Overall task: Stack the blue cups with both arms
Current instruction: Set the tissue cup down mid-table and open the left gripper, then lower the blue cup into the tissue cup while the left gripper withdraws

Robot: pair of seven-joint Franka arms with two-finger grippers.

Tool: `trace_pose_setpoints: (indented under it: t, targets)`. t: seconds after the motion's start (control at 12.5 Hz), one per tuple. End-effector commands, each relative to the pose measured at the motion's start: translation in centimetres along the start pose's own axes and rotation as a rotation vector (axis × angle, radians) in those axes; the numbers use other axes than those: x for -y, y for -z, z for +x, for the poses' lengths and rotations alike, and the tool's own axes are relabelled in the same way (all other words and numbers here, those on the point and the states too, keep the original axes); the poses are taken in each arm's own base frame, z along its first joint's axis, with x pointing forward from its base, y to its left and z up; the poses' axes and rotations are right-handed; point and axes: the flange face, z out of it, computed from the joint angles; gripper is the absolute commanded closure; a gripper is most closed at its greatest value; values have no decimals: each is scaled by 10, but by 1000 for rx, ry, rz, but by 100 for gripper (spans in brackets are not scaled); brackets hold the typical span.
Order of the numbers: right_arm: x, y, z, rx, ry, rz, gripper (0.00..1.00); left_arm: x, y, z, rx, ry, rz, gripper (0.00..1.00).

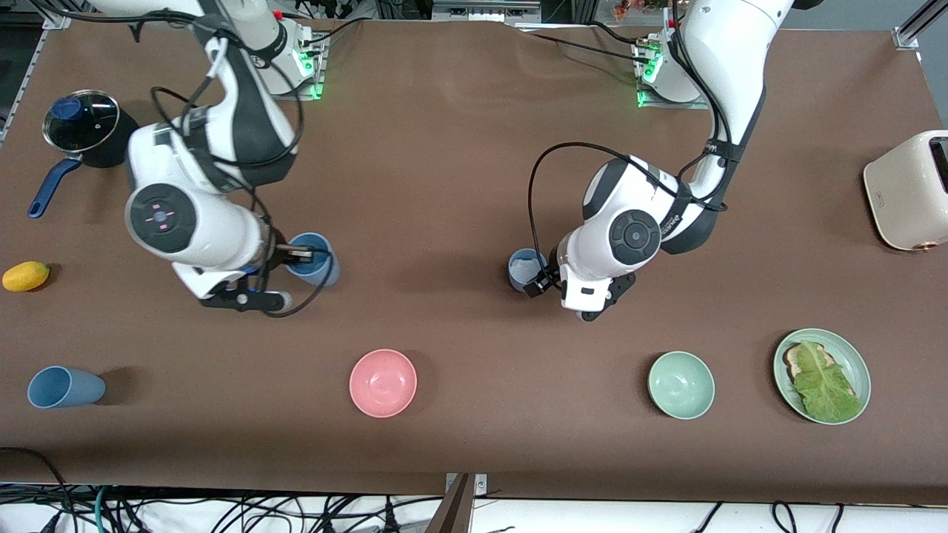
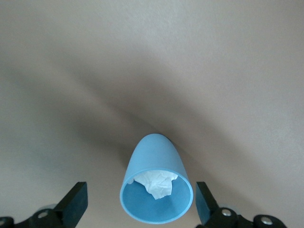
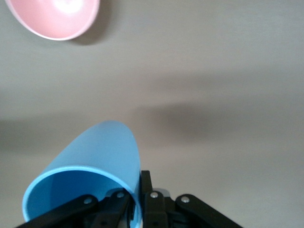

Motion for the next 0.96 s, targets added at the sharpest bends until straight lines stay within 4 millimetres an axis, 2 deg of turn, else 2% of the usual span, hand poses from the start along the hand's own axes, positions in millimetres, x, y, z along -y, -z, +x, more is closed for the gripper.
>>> trace_pose_setpoints:
  t: [0.0, 0.08, 0.24, 0.48, 0.64, 0.8, 0.88]
  targets:
    - [50, 0, -10, -37, -74, 10, 100, 3, 26, 15, -22, -12, 34, 0]
    - [70, -1, -13, -47, -97, 12, 100, 8, 35, 25, -20, -40, 45, 0]
    - [102, 4, -19, -41, -157, 69, 100, 31, 57, 66, 3, -83, 66, 0]
    - [144, 9, -33, -37, -228, 129, 100, 84, 86, 144, -45, -171, 128, 0]
    - [174, 0, -41, -53, -296, 150, 100, 119, 99, 187, -94, -188, 177, 0]
    - [204, -7, -49, -68, -358, 178, 100, 141, 115, 206, -100, -254, 197, 0]
    - [217, -6, -57, -71, -382, 188, 100, 157, 120, 223, -97, -266, 194, 0]
